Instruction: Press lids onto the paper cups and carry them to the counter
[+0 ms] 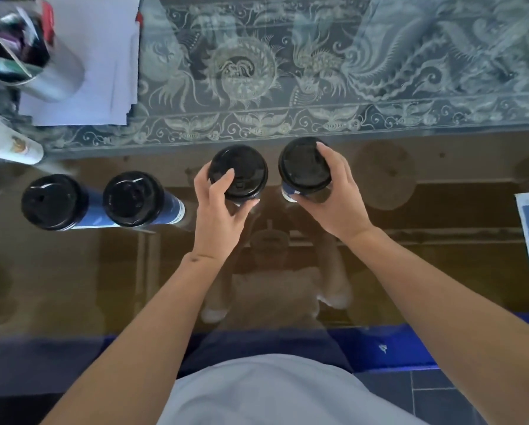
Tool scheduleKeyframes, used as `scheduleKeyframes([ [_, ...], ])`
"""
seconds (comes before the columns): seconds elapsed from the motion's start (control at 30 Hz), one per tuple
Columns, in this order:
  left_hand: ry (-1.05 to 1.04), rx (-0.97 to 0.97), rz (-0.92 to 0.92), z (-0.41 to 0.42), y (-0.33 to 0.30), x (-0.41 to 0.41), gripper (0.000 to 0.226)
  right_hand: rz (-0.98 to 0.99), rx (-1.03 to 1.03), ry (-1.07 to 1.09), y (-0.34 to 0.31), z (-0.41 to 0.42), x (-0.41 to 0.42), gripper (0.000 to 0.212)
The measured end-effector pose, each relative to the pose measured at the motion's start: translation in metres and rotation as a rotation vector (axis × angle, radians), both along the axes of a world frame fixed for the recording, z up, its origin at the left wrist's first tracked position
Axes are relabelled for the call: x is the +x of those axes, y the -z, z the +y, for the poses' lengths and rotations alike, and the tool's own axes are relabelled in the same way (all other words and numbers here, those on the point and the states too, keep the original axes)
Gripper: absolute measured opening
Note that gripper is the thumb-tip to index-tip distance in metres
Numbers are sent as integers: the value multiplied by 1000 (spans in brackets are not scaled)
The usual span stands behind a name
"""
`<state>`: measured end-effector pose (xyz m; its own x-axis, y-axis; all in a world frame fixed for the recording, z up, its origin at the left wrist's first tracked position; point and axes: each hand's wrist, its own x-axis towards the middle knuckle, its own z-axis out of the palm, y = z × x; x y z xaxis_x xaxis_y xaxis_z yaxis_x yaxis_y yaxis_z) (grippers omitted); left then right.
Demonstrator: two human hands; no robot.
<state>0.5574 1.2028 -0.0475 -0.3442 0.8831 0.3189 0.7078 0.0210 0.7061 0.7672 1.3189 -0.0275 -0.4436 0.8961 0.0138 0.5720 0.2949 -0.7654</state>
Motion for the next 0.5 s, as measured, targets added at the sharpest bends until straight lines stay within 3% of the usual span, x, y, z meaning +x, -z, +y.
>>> scheduleKeyframes([
  [0.5,-9,-139,-20,-12,-15,-5,72,-41,62,-30,-6,-5,10,89],
])
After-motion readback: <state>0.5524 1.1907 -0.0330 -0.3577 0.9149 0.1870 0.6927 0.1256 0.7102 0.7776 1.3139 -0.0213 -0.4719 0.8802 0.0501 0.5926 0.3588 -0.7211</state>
